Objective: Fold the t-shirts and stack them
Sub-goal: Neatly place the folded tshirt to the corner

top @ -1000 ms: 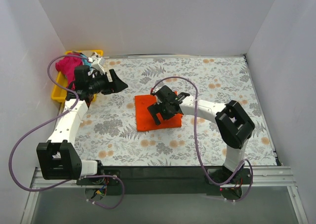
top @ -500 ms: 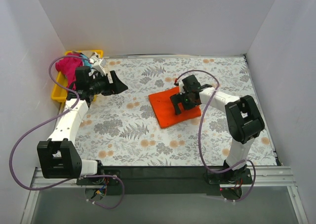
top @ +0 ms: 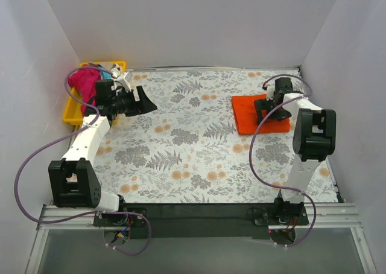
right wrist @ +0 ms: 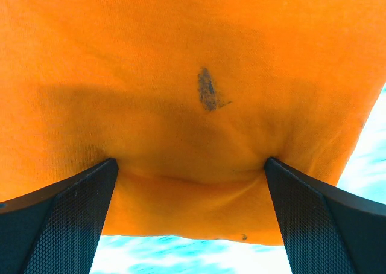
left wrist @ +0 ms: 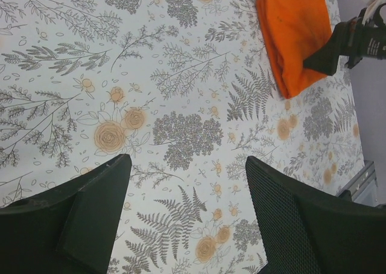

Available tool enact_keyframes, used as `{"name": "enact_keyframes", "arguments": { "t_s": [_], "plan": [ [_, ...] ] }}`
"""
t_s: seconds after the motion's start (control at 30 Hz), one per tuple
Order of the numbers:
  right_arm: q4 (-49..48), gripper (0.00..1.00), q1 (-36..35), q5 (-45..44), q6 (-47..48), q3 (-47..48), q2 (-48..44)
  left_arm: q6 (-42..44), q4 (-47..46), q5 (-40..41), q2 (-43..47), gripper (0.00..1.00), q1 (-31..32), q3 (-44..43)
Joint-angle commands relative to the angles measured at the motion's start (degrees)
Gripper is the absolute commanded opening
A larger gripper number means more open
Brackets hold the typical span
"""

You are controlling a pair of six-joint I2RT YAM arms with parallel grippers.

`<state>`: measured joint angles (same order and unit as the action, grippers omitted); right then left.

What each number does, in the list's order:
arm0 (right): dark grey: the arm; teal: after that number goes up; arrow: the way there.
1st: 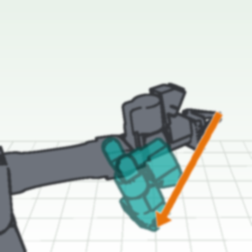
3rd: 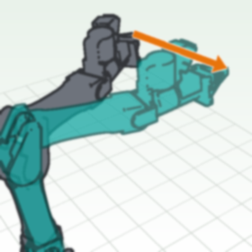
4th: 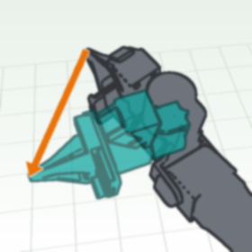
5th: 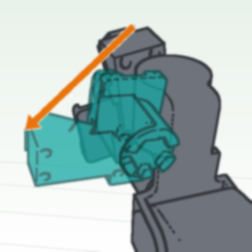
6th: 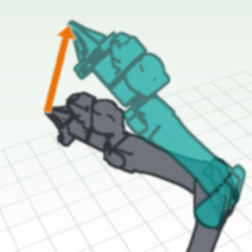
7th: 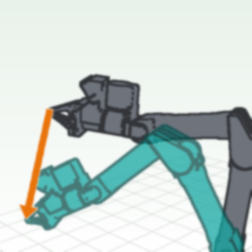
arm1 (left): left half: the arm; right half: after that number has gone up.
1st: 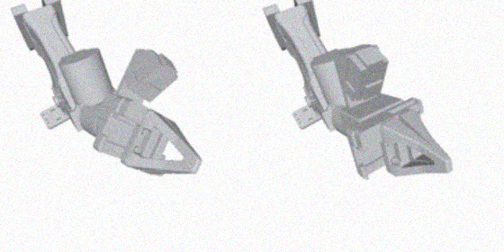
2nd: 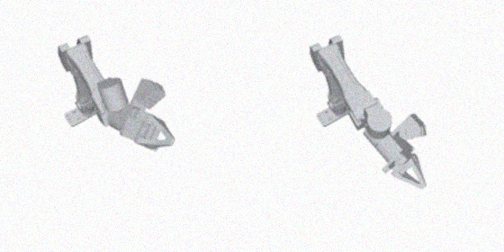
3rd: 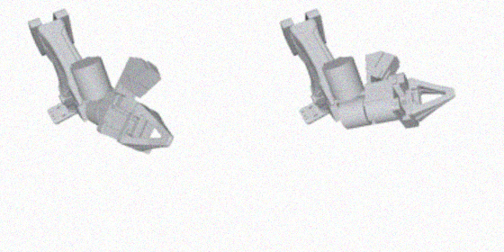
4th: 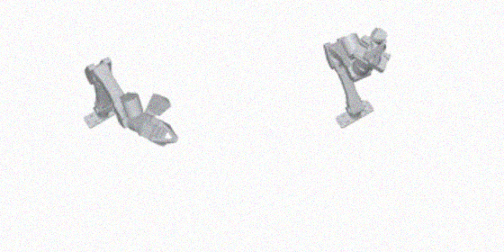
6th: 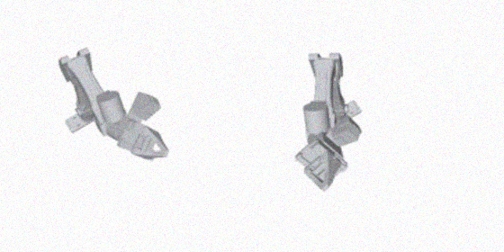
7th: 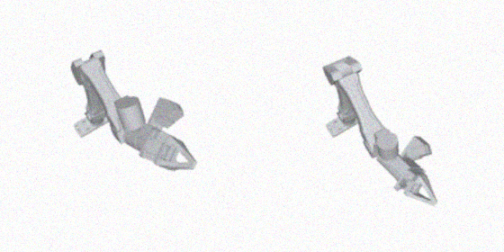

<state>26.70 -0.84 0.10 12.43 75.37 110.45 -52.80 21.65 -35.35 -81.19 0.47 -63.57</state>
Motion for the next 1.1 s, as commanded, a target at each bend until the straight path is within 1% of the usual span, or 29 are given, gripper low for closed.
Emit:
{"name": "enact_keyframes", "arguments": {
  "t_s": [0.0, 0.03, 0.1, 0.27, 0.33, 0.47, 0.6, 0.8, 0.93, 1.07],
  "plan": [
    [2.5, 0.98, 4.7, -2.5, 5.4, 6.0, 6.0, 0.8, 1.6, 0.2, -0.1, 0.71, -0.4, -2.2],
    [2.5, 0.98, 6.7, -2.1, 5.8, 9.6, 7.1, 0.8, 1.7, 0.4, -0.3, 0.72, -0.4, -2.3],
    [2.7, 0.98, 8.1, -0.5, 7.5, 13.0, 10.3, 0.8, 2.3, 0.4, -0.7, 0.72, -0.4, -2.4],
    [4.1, 0.98, 10.0, -0.5, 9.3, 25.0, 17.8, 1.1, 2.3, 0.8, -1.8, 0.72, -0.4, -2.6],
    [4.1, 0.98, 10.2, 1.0, 10.1, 27.3, 19.5, 1.2, 2.3, 0.9, -2.1, 0.72, -0.4, -2.7],
    [4.1, 0.98, 10.9, 0.9, 9.9, 33.6, 24.4, 1.3, 2.3, 0.7, -2.8, 0.72, -0.4, -2.8],
    [4.0, 0.98, 10.9, 0.5, 9.3, 37.7, 27.4, 1.6, 2.4, 1.2, -3.2, 0.72, -0.4, -2.9],
    [3.9, 0.98, 11.2, 0.2, 9.8, 40.6, 29.9, 2.1, 2.8, 0.8, -3.5, 0.72, -0.4, -3.0],
    [3.9, 0.98, 11.5, 0.2, 10.4, 40.4, 29.0, 2.3, 2.9, 0.5, -3.9, 0.72, -0.4, -3.7],
    [3.9, 0.98, 11.3, 0.7, 11.1, 41.6, 25.2, 2.0, 3.0, -0.2, -4.8, 0.73, -0.4, -5.2]
  ]
}}
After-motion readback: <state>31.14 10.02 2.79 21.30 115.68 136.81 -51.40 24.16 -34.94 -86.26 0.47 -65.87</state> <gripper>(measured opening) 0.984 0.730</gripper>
